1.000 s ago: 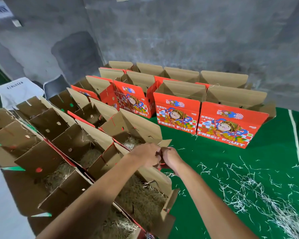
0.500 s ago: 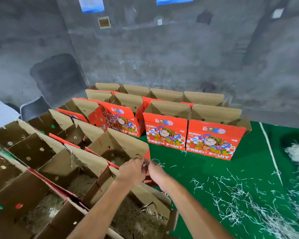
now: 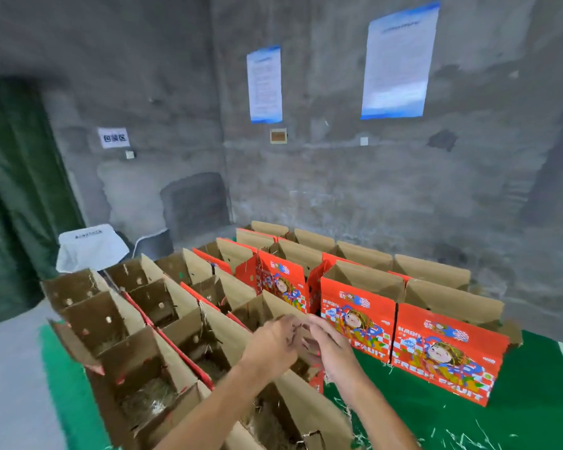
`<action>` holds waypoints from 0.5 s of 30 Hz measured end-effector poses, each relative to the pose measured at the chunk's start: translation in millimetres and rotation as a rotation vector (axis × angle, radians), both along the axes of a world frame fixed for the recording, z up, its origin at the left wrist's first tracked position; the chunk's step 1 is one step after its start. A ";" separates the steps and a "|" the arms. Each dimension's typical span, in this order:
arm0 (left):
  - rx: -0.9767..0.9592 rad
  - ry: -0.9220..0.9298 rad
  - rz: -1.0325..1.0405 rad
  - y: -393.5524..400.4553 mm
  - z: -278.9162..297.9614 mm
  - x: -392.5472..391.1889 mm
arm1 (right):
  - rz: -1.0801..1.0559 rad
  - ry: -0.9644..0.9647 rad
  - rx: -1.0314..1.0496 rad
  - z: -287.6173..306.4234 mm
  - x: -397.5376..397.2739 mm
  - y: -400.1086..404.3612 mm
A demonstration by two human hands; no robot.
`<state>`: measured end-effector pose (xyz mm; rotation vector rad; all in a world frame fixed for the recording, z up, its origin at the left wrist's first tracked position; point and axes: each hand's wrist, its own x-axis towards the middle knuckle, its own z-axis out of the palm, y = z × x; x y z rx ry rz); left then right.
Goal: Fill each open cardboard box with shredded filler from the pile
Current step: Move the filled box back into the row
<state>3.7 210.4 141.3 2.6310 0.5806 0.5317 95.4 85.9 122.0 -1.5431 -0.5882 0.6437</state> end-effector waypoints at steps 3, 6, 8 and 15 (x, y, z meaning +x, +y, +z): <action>0.021 -0.024 0.023 21.3 23.5 -20.8 | 0.008 -0.004 0.052 18.6 -6.6 16.9; 0.033 -0.034 0.078 55.2 42.2 -33.9 | 0.039 -0.009 0.095 29.2 -18.0 35.2; 0.025 -0.050 0.084 76.2 47.5 -36.9 | 0.066 -0.017 0.102 35.1 -21.5 49.4; -0.051 -0.051 0.004 180.2 41.8 -13.7 | 0.030 -0.111 0.010 37.3 -1.1 147.9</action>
